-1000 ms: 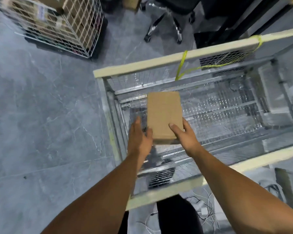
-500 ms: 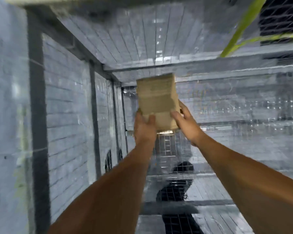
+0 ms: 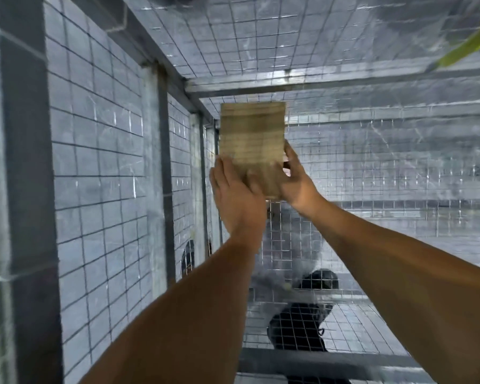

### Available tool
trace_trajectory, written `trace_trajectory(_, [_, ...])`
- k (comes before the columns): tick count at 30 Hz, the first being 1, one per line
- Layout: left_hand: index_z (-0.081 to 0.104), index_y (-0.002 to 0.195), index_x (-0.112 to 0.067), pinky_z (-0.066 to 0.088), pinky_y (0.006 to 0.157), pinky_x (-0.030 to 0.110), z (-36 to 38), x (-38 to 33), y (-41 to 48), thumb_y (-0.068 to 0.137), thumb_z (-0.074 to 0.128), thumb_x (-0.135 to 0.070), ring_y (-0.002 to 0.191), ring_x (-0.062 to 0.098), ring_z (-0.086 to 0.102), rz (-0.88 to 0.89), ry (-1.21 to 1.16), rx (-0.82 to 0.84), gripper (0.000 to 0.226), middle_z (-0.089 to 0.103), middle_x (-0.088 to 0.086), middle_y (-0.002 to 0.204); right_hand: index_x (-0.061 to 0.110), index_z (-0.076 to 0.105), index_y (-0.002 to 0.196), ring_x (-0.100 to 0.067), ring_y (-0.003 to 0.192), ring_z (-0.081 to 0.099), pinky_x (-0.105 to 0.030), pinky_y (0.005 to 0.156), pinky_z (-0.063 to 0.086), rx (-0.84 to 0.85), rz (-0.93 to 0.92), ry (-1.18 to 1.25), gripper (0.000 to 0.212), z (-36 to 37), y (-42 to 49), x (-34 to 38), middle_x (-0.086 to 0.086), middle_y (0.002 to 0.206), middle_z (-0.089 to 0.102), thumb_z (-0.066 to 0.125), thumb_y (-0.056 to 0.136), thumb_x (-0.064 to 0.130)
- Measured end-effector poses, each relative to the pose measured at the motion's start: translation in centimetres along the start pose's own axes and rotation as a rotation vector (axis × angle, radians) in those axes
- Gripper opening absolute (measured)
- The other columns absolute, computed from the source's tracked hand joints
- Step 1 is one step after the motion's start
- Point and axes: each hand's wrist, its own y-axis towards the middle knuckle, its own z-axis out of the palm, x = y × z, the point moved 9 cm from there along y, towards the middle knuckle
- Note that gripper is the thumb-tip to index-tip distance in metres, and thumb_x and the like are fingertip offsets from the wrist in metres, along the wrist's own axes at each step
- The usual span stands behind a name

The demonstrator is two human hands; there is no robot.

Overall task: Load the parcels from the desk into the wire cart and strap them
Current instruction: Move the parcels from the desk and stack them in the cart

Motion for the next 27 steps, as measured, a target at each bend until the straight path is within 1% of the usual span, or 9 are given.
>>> trace_trajectory(3, [0.019,0.163,-0.009,0.027,0.125,0.052,-0.1,1.0,-2.9,0.107,0.044,-0.022,0.158,0.031,0.014,-0.011,0.081,0.004,0.063,0.014,0.011,0.172,0.033,0.028,0.162,0.002,0.105,0.063,-0.011,0.082,0.05,0.003,-0.018,-0.066,0.057,1.9,1.4,1.7,0.016,0.125,0.06,0.049,0.109,0.023])
trace_trajectory(5, [0.018,0.164,-0.009,0.022,0.126,0.051,0.5,2.1,-4.9,0.107,0.044,-0.022,0.159,0.03,0.009,-0.052,0.095,0.045,0.063,0.01,0.009,0.173,0.034,0.024,0.163,-0.013,0.117,0.062,-0.01,0.082,0.049,-0.02,0.032,-0.073,0.06,2.5,2.6,2.2,0.004,0.139,0.061,0.047,0.109,0.023])
trace_trajectory(7, [0.016,0.165,-0.012,0.016,0.128,0.051,0.8,2.4,-6.0,0.106,0.047,-0.029,0.16,0.031,0.006,-0.043,0.114,0.094,0.068,0.009,0.006,0.174,0.036,0.02,0.164,-0.019,0.12,0.062,-0.004,0.068,0.046,-0.001,0.077,-0.072,0.062,2.9,3.3,1.9,-0.002,0.145,0.06,0.047,0.109,0.027])
trace_trajectory(10, [0.011,0.166,-0.018,0.008,0.13,0.048,0.0,2.0,-6.4,0.104,0.046,-0.048,0.16,0.03,0.001,-0.038,0.162,0.177,0.076,0.006,0.002,0.174,0.042,0.016,0.164,-0.017,0.108,0.063,-0.011,0.064,0.045,0.006,0.144,-0.067,0.065,2.0,2.0,1.8,0.005,0.133,0.06,0.048,0.107,0.046])
trace_trajectory(12, [0.012,0.165,-0.02,0.008,0.129,0.049,-2.2,0.5,-6.6,0.102,0.045,-0.057,0.16,0.032,0.001,-0.021,0.209,0.224,0.081,0.008,0.004,0.174,0.042,0.015,0.164,-0.021,0.12,0.061,-0.021,0.086,0.054,0.002,0.179,-0.027,0.072,0.4,-0.4,3.2,0.007,0.148,0.049,0.053,0.104,0.052])
trace_trajectory(14, [0.012,0.165,-0.021,0.009,0.129,0.05,-5.5,-2.0,-7.0,0.101,0.045,-0.063,0.16,0.031,0.0,-0.012,0.216,0.258,0.084,0.011,0.005,0.174,0.041,0.02,0.164,-0.028,0.146,0.044,-0.043,0.116,0.042,-0.038,0.215,-0.034,0.073,-2.3,-4.3,5.4,0.001,0.168,0.032,0.053,0.101,0.06])
trace_trajectory(15, [0.013,0.165,-0.022,0.009,0.129,0.049,-7.4,-3.5,-7.5,0.1,0.044,-0.065,0.16,0.03,0.001,-0.003,0.215,0.277,0.084,0.013,0.005,0.173,0.04,0.023,0.164,-0.028,0.151,0.037,-0.046,0.121,0.035,-0.088,0.237,-0.089,0.073,-4.1,-6.9,6.3,-0.001,0.17,0.03,0.049,0.1,0.066])
trace_trajectory(20, [0.028,0.163,-0.025,0.008,0.129,0.046,-15.8,-11.5,-10.7,0.098,0.045,-0.068,0.16,0.029,0.004,0.135,0.288,0.419,0.08,0.02,0.004,0.172,0.037,0.032,0.162,-0.03,0.152,0.034,-0.051,0.124,0.025,-0.26,0.312,-0.241,0.07,-11.6,-21.8,11.8,-0.006,0.167,0.035,0.042,0.101,0.07])
trace_trajectory(27, [0.036,0.159,-0.019,0.017,0.126,0.048,-26.3,-24.0,-21.4,0.096,0.051,-0.068,0.155,0.034,0.023,0.659,0.269,0.53,0.082,0.033,0.008,0.167,0.029,0.036,0.161,-0.027,0.154,0.029,-0.056,0.125,0.018,-0.623,0.285,-0.442,0.066,-18.7,-44.5,20.6,-0.006,0.166,0.037,0.047,0.103,0.059])
